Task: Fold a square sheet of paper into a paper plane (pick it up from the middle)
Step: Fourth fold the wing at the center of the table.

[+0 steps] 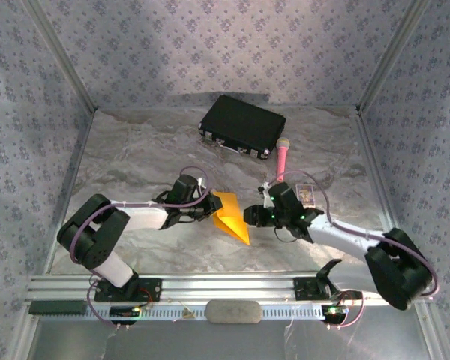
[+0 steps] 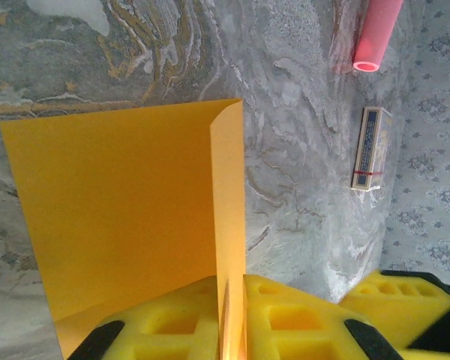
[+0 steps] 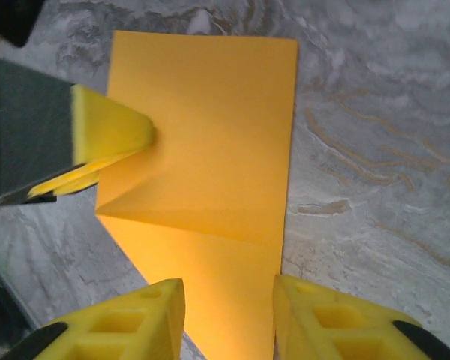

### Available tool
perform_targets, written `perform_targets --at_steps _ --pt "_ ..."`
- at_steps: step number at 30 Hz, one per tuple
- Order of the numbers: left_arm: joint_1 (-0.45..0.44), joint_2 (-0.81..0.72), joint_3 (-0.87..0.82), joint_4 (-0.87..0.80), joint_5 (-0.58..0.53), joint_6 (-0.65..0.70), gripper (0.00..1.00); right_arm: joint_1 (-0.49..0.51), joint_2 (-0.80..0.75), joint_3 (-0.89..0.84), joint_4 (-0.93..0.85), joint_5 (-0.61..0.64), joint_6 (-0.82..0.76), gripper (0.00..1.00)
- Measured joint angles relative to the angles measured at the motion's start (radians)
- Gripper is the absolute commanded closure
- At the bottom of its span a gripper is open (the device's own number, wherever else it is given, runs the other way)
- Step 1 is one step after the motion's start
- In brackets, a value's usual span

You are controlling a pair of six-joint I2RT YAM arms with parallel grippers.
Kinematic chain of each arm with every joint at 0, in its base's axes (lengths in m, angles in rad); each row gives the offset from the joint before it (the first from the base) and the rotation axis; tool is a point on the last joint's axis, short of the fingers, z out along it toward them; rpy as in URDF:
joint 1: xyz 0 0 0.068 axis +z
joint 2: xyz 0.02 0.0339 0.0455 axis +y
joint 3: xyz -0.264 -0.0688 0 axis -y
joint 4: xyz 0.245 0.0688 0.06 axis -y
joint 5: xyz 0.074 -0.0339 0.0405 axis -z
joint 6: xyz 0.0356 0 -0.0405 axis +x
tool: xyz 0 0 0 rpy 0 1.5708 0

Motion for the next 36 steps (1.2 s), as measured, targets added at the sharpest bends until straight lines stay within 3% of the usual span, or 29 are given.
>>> perform_targets --at_steps 7,14,26,36 --pt "0.0 0.0 0.0 -0.001 0.003 0.0 0.86 0.16 -0.207 -0.116 0.039 0.235 -0.151 0.37" --pt "0.0 0.0 0.014 -0.008 0.007 0.001 0.86 0.278 -0.218 -0.168 0.069 0.402 -0.285 0.44" --pt "0.0 -0.002 0.02 -0.027 0.007 0.001 0.86 0.53 0.02 -0.123 0.162 0.686 -0.474 0.53" --pt "0.0 -0.002 0.02 -0.031 0.007 0.001 0.86 0.593 0.196 -0.07 0.228 0.854 -0.528 0.56"
